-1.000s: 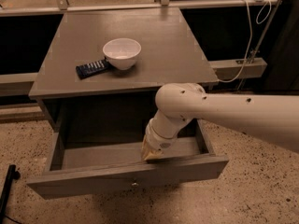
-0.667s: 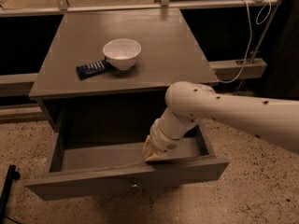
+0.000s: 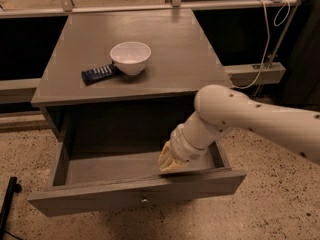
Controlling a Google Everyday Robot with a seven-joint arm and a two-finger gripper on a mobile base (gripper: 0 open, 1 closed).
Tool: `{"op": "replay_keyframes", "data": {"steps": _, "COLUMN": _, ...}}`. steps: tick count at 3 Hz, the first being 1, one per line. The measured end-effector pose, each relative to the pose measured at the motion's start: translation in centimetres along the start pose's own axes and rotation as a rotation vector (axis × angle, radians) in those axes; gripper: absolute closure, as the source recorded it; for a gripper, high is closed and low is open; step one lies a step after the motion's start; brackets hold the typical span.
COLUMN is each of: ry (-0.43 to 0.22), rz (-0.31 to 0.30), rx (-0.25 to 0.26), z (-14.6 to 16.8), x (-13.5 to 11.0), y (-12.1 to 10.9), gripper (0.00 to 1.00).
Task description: Open top drawer
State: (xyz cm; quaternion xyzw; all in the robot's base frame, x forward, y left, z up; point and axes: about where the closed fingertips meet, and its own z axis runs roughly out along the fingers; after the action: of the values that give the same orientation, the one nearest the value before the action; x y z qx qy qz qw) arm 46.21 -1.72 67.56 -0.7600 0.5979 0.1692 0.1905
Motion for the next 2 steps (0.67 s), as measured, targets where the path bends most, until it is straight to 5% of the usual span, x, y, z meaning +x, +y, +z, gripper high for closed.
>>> {"op": "replay_keyframes", "data": {"steps": 1, "ry": -0.161, "rz": -0.02, "rx": 0.141, "z": -5.1, "x": -1.6, "y": -0.3, "gripper": 0.84}}
{"op": "replay_keyframes", "data": {"steps": 2, "ry": -0.364, "rz": -0.029, "rx": 0.301, "z": -12.0, "x": -0.3, "y": 0.3, "gripper": 0.53}}
